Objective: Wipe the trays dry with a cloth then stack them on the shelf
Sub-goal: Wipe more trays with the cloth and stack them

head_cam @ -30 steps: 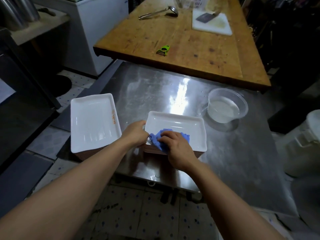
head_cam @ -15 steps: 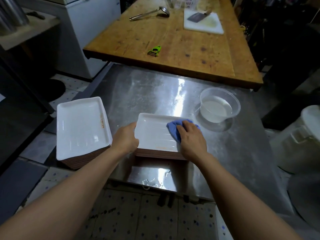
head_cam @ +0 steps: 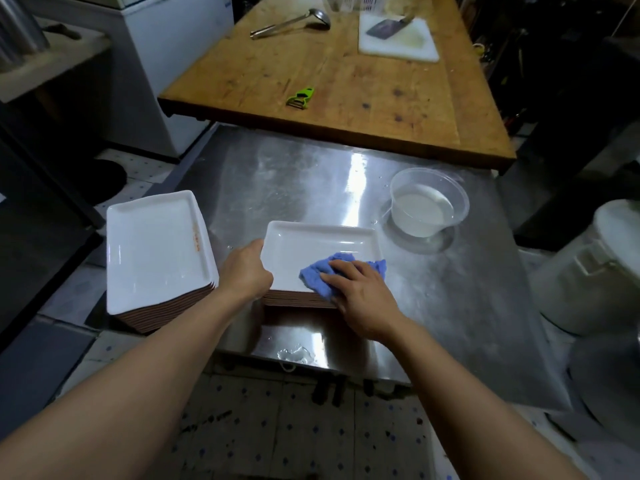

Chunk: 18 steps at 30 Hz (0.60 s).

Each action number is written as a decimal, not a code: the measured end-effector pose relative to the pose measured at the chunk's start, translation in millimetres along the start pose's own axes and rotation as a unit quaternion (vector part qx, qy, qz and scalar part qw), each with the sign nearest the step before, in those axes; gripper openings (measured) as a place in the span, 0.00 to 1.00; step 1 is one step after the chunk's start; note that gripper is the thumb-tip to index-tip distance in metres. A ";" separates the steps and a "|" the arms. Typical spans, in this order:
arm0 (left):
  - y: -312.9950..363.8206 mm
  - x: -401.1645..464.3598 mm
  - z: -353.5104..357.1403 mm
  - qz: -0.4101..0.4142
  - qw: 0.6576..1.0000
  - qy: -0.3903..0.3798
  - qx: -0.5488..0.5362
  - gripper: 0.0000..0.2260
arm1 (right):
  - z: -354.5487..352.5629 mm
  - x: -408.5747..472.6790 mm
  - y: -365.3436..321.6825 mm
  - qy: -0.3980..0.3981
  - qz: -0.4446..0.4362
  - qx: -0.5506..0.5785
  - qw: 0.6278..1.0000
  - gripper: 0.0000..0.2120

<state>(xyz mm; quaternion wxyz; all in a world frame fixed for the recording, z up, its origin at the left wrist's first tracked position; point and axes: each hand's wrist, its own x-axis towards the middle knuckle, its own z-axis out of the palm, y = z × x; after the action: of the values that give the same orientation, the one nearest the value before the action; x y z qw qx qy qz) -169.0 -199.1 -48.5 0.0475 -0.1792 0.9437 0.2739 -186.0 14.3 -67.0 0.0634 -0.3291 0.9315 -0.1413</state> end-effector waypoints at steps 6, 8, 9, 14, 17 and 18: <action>2.4 -2.8 1.0 0.001 1.000 0.008 0.023 0.22 | -22.1 -31.3 13.7 0.022 0.061 -0.075 0.995 0.19; 3.0 -2.6 1.7 -0.001 0.999 0.004 0.032 0.22 | -28.5 -39.5 17.0 0.016 0.093 -0.091 0.991 0.19; 3.5 -2.6 2.0 -0.001 0.999 0.005 0.039 0.22 | -31.2 -42.1 16.8 0.011 0.112 -0.084 0.990 0.19; 11.9 -13.7 1.2 -0.036 0.995 0.017 0.089 0.20 | -40.9 -49.1 13.2 0.061 0.172 0.005 0.983 0.18; 23.6 -27.0 4.2 -0.028 0.990 0.053 0.131 0.20 | -48.1 -55.8 20.6 0.130 0.206 0.106 0.964 0.21; 27.7 -30.9 7.3 0.010 0.988 0.064 0.140 0.20 | -50.6 -57.0 22.6 0.145 0.212 0.125 0.958 0.21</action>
<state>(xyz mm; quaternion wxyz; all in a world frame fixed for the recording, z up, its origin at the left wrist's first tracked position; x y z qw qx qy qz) -150.4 -163.7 -35.0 0.0091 -0.1784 0.9756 0.1274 -166.0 78.3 -24.2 -0.0033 -0.0891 0.9540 -0.2861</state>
